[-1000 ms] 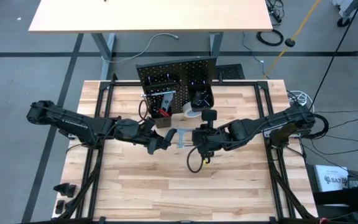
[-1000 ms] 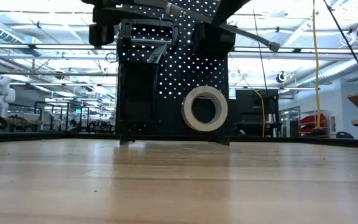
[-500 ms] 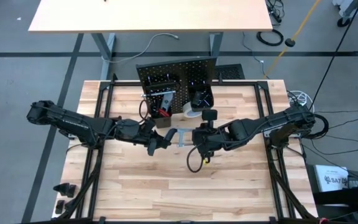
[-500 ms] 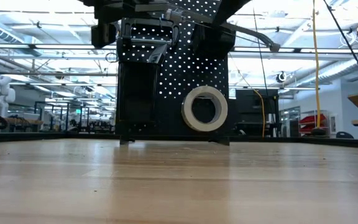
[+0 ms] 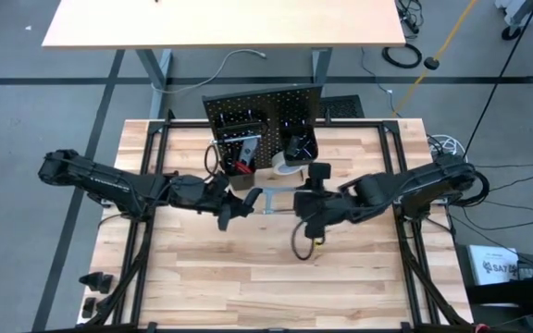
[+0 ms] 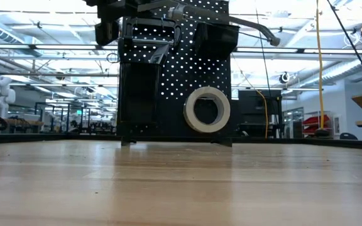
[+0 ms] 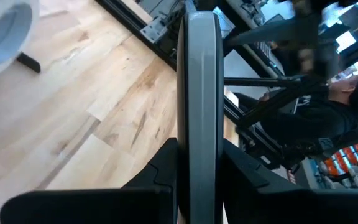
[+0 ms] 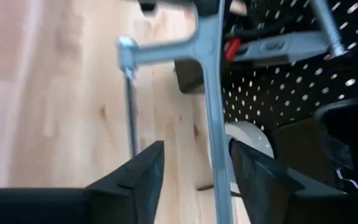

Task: Hang tools onto peg board
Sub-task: Hang the hacksaw on the pegboard

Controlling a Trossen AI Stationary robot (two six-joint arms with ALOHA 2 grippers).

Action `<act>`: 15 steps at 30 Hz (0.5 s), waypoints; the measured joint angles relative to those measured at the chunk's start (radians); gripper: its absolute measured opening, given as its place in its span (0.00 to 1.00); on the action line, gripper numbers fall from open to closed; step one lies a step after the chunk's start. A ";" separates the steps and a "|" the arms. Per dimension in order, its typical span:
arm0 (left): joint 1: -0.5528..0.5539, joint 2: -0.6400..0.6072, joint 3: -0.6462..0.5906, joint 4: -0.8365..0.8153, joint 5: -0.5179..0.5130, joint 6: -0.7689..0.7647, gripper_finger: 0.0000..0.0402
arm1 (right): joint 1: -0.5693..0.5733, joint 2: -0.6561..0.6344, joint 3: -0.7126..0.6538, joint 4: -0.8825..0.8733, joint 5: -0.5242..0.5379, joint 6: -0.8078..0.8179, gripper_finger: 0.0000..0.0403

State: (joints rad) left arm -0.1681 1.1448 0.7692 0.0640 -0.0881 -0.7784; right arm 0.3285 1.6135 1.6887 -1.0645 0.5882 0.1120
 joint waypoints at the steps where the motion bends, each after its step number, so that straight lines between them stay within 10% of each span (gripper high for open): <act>1: 0.003 -0.009 0.000 -0.005 0.000 0.013 0.18 | 0.007 -0.008 0.021 -0.011 -0.010 0.007 0.47; 15: 0.004 -0.328 0.000 -0.192 -0.142 0.270 0.18 | 0.159 -0.177 0.004 -0.145 0.196 0.220 0.49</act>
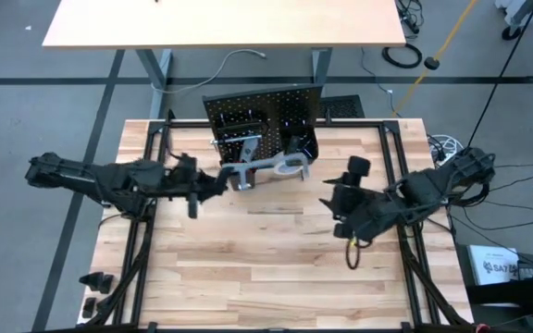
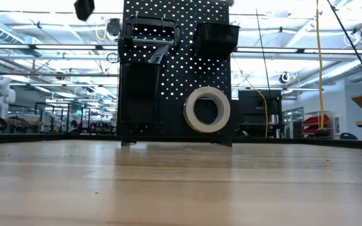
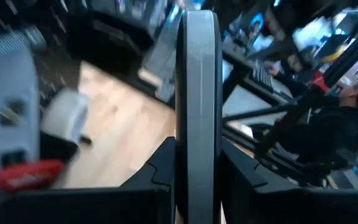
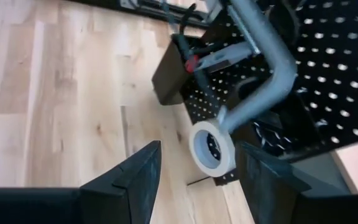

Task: Hang tools onto peg board
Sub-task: Hang the hacksaw on the pegboard

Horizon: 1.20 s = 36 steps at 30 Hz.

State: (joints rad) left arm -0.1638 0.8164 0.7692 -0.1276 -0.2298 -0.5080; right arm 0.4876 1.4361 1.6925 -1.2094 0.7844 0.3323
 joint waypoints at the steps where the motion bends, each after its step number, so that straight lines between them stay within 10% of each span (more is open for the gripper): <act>1: 0.000 -0.025 0.000 -0.006 -0.013 0.023 0.18 | 0.010 -0.011 -0.018 0.000 0.020 0.018 0.49; 15: 0.137 -0.210 0.043 -0.199 -0.089 0.369 0.18 | 0.024 -0.127 -0.315 0.016 0.128 0.222 0.49; 36: 0.540 -0.147 0.153 -0.431 0.314 0.554 0.18 | 0.025 -0.167 -0.367 0.059 0.129 0.284 0.49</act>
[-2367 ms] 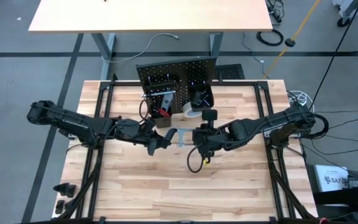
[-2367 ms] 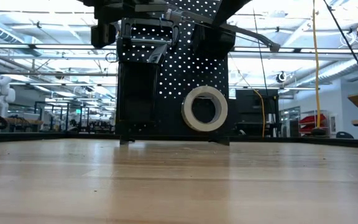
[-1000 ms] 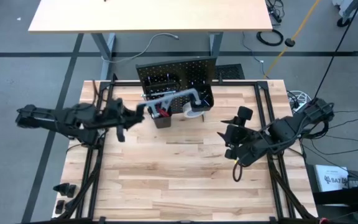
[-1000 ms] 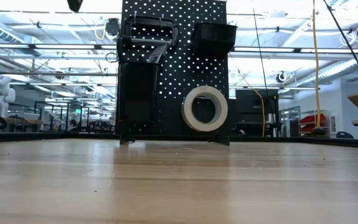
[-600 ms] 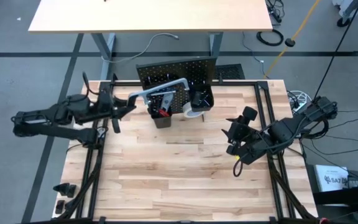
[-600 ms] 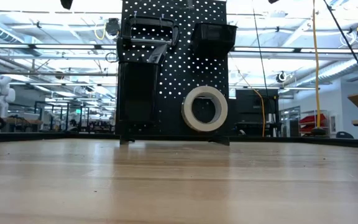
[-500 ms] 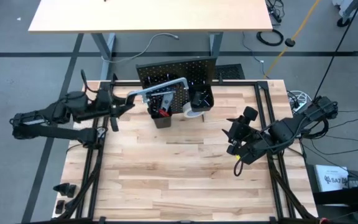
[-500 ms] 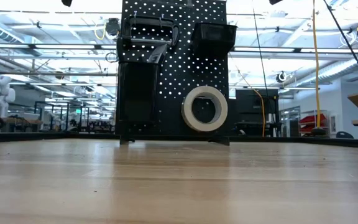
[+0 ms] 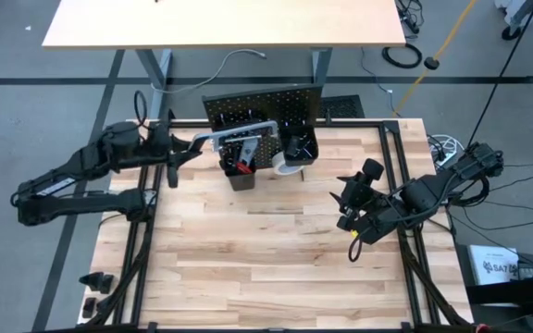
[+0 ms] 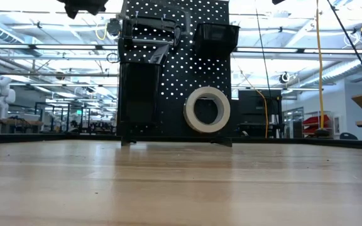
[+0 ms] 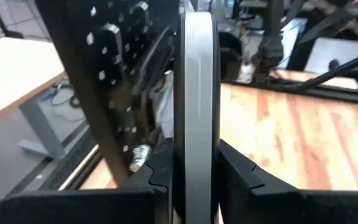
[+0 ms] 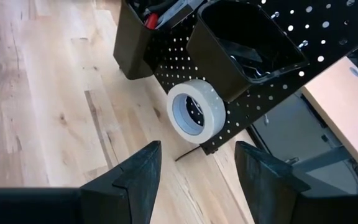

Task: Hang tools onto peg board
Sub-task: Hang the hacksaw on the pegboard

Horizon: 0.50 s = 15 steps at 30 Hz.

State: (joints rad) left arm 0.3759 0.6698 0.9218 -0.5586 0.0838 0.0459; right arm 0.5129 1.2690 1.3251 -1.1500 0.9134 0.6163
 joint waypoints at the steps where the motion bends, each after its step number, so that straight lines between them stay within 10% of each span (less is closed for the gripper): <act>1: 0.014 0.011 0.000 0.000 0.006 0.009 0.18 | 0.000 0.000 0.000 0.001 0.000 0.000 0.49; 15: 0.169 0.045 0.000 0.002 0.180 0.066 0.18 | 0.000 0.001 0.000 0.000 -0.025 0.001 0.49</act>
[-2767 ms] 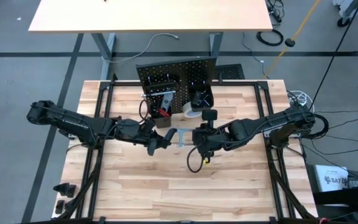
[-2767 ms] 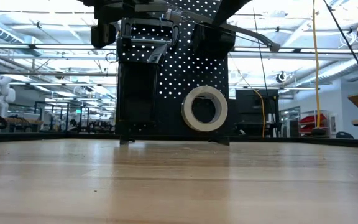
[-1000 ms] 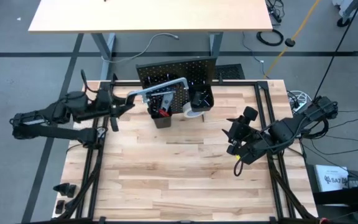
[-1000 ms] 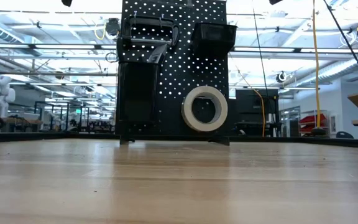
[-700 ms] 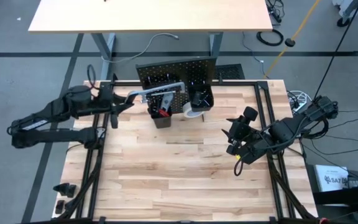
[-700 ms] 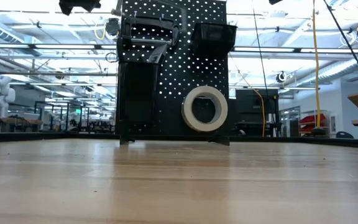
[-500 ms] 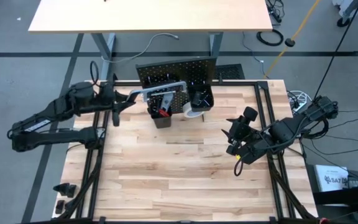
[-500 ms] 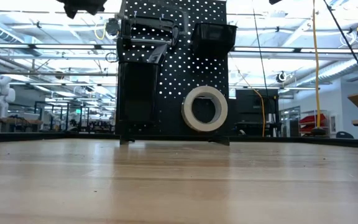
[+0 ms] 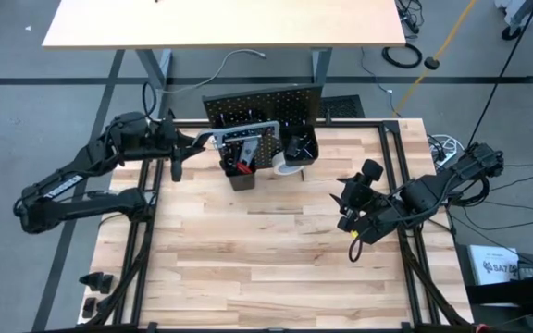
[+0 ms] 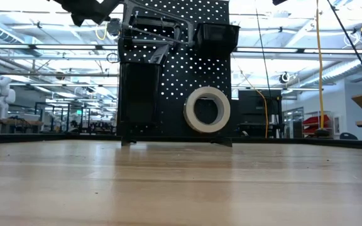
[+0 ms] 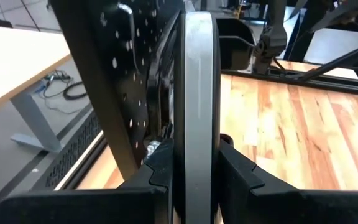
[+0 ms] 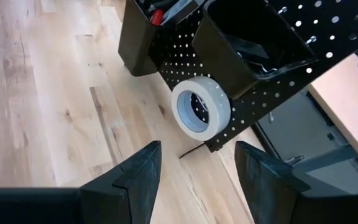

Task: Hang tools onto peg board
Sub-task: Hang the hacksaw on the pegboard

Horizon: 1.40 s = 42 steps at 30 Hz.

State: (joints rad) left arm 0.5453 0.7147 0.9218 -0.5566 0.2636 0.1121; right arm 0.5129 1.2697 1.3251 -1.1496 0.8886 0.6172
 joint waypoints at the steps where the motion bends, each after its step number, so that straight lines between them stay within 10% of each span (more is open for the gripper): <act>1: 0.012 0.001 0.000 -0.003 0.011 0.000 0.18 | 0.000 0.000 0.000 0.000 -0.001 0.000 0.49; 19: 0.210 0.058 0.000 -0.028 0.264 0.007 0.18 | 0.000 0.000 0.000 0.001 -0.025 0.027 0.49; 42: 0.230 0.062 0.000 -0.042 0.181 -0.032 0.40 | 0.000 0.000 0.000 0.010 -0.027 0.027 0.49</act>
State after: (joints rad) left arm 0.7753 0.7769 0.9218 -0.5983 0.4450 0.0806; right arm 0.5129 1.2697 1.3254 -1.1400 0.8616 0.6441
